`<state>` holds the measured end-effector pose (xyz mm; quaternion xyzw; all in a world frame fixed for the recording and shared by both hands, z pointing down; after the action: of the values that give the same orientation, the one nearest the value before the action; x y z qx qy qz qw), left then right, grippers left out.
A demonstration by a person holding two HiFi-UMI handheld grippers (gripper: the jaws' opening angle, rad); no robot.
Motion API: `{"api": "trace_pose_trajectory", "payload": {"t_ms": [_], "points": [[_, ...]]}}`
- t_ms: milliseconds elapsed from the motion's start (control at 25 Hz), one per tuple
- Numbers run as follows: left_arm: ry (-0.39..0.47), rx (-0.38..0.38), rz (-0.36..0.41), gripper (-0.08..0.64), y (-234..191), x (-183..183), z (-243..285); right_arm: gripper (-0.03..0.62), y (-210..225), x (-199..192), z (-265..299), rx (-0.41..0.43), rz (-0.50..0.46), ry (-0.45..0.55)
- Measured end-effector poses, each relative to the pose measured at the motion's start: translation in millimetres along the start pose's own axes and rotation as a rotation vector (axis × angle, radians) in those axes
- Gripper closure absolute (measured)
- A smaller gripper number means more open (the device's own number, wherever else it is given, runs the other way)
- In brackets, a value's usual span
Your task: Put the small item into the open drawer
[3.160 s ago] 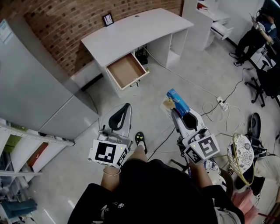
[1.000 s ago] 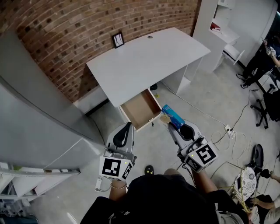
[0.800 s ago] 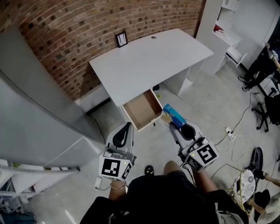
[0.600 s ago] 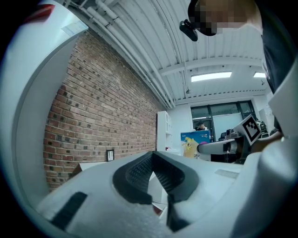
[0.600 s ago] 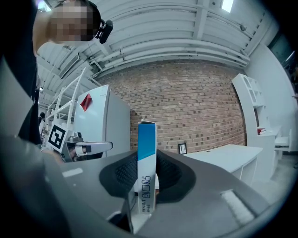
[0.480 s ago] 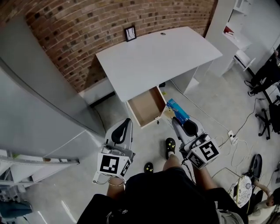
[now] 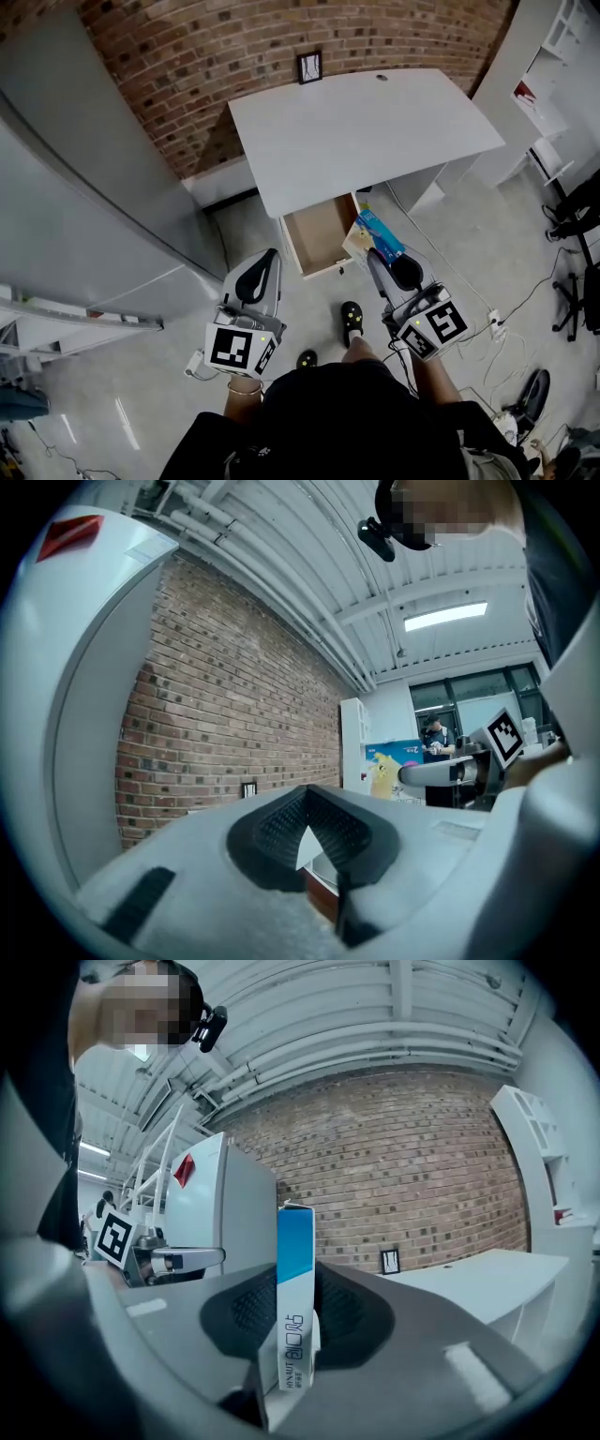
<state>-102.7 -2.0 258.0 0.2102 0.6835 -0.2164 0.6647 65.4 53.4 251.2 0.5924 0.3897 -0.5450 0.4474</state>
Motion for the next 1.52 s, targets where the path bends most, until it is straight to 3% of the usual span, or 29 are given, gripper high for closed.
{"api": "trace_pose_trajectory", "payload": {"t_ms": [720, 1520], "points": [[-0.021, 0.18, 0.022, 0.565, 9.3, -6.4, 62.3, 0.508, 80.6, -5.6, 39.1, 0.174, 0.005, -0.046], [-0.063, 0.404, 0.046, 0.565, -6.8, -23.9, 109.4, 0.508, 133.5, -20.6, 103.3, 0.408, 0.025, -0.099]]}}
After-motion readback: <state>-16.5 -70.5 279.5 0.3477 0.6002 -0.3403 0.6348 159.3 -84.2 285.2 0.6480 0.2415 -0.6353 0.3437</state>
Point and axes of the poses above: the fingertips, and each gripper's own axes: z forward along the fingers, y to its right, x out of its top, the point moved 2 cm from there along -z, backward along the fingers, and after that the axes turned 5 degrees about -x, right-handed, at the moved point
